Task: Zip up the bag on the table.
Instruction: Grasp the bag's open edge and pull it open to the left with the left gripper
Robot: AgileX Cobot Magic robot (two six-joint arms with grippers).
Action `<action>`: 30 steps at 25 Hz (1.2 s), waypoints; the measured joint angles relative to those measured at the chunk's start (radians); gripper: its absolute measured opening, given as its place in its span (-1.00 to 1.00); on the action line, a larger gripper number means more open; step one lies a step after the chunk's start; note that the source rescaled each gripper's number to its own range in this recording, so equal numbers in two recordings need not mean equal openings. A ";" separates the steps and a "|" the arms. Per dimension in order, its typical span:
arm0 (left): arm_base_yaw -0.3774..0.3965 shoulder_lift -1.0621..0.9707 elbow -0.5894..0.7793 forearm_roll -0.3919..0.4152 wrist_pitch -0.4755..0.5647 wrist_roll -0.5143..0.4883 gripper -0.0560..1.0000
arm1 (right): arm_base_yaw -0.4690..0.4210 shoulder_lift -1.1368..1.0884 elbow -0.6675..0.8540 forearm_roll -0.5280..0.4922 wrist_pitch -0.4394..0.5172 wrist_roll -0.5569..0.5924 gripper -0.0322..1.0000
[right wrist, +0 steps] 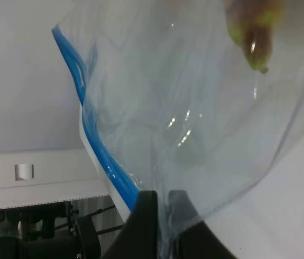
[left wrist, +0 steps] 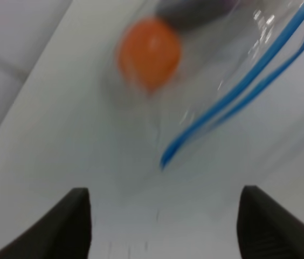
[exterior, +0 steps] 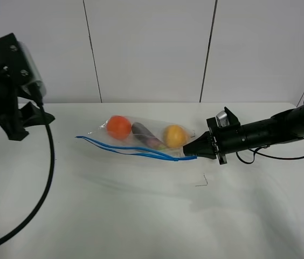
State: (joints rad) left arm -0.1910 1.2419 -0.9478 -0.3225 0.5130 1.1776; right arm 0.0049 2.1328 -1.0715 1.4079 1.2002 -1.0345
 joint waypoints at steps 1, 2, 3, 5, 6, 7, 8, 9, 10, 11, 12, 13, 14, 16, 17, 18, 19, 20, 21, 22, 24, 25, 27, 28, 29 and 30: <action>-0.034 0.022 0.000 -0.001 -0.028 0.003 0.63 | 0.000 0.000 0.000 0.000 0.000 0.000 -0.94; -0.069 0.042 0.000 -0.004 -0.066 0.005 0.61 | 0.000 0.000 0.000 0.000 0.000 0.000 -0.94; -0.098 0.064 0.000 -0.004 -0.090 0.006 0.61 | 0.000 0.000 0.000 0.000 0.000 0.000 -0.94; -0.170 0.109 0.000 -0.004 -0.145 0.006 0.60 | 0.000 0.000 0.000 0.000 0.000 0.000 -0.94; -0.201 0.127 0.000 -0.004 -0.169 0.001 0.60 | 0.000 0.000 0.000 0.000 0.000 0.000 -0.94; -0.239 0.150 0.000 -0.004 -0.202 -0.010 0.60 | 0.000 0.000 0.000 0.000 0.000 0.000 -0.94; -0.277 0.172 0.000 -0.004 -0.236 -0.026 0.60 | 0.000 0.000 0.000 0.000 0.000 0.000 -0.94; -0.310 0.190 0.000 -0.004 -0.265 -0.040 0.60 | 0.000 0.000 0.000 0.000 0.000 0.000 -0.94; -0.348 0.214 0.000 -0.004 -0.300 -0.054 0.60 | 0.000 0.000 0.000 0.000 0.000 0.000 -0.94; -0.387 0.236 0.000 -0.007 -0.333 -0.063 0.60 | 0.000 0.000 0.000 0.000 0.000 0.000 -0.94; -0.425 0.260 0.000 -0.008 -0.365 -0.068 0.60 | 0.000 0.000 0.000 0.000 0.000 0.002 -0.94; -0.425 0.260 0.000 -0.008 -0.365 -0.068 0.60 | 0.000 0.000 0.000 0.000 0.000 0.004 -0.94; -0.463 0.279 0.000 -0.008 -0.397 -0.070 0.60 | 0.000 0.000 0.000 0.000 0.000 0.009 -0.94; -0.530 0.324 0.000 -0.008 -0.452 -0.073 0.60 | 0.000 0.000 0.000 0.000 0.000 0.023 -0.94; -0.563 0.345 0.000 -0.008 -0.490 -0.073 0.60 | 0.000 0.000 0.000 0.000 0.000 0.027 -0.94; -0.589 0.363 0.000 -0.009 -0.513 -0.073 0.60 | 0.000 0.000 0.000 0.000 0.000 0.029 -0.94; -0.615 0.385 0.000 -0.009 -0.547 -0.073 0.60 | 0.000 0.000 0.000 0.000 0.000 0.029 -0.94; -0.638 0.406 0.000 -0.011 -0.577 -0.074 0.60 | 0.000 0.000 0.000 0.000 0.000 0.029 -0.94; -0.654 0.424 0.000 -0.011 -0.602 -0.074 0.60 | 0.000 0.000 0.000 0.000 0.000 0.030 -0.94; -0.670 0.445 0.000 -0.011 -0.634 -0.074 0.60 | 0.000 0.000 0.000 0.000 0.000 0.030 -0.94; -0.695 0.488 0.000 -0.012 -0.701 -0.075 0.60 | 0.000 0.000 0.000 0.001 0.000 0.030 -0.94; -0.703 0.505 0.000 -0.012 -0.730 -0.075 0.60 | 0.000 0.000 0.000 0.001 0.000 0.030 -0.94; -0.718 0.543 0.000 -0.014 -0.805 -0.075 0.60 | 0.000 0.000 0.000 0.001 0.000 0.031 -0.94; -0.727 0.574 0.001 -0.015 -0.877 -0.075 0.60 | 0.000 0.000 0.000 0.001 0.000 0.033 -0.94; -0.728 0.587 0.008 -0.015 -0.920 -0.075 0.60 | 0.000 0.000 0.000 0.001 0.000 0.033 -0.94; -0.729 0.599 0.016 -0.015 -0.964 -0.075 0.60 | 0.000 0.000 0.000 0.001 0.000 0.033 -0.94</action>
State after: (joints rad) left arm -0.9202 1.8405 -0.9317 -0.3372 -0.4511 1.1029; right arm 0.0049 2.1328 -1.0715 1.4091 1.2002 -1.0012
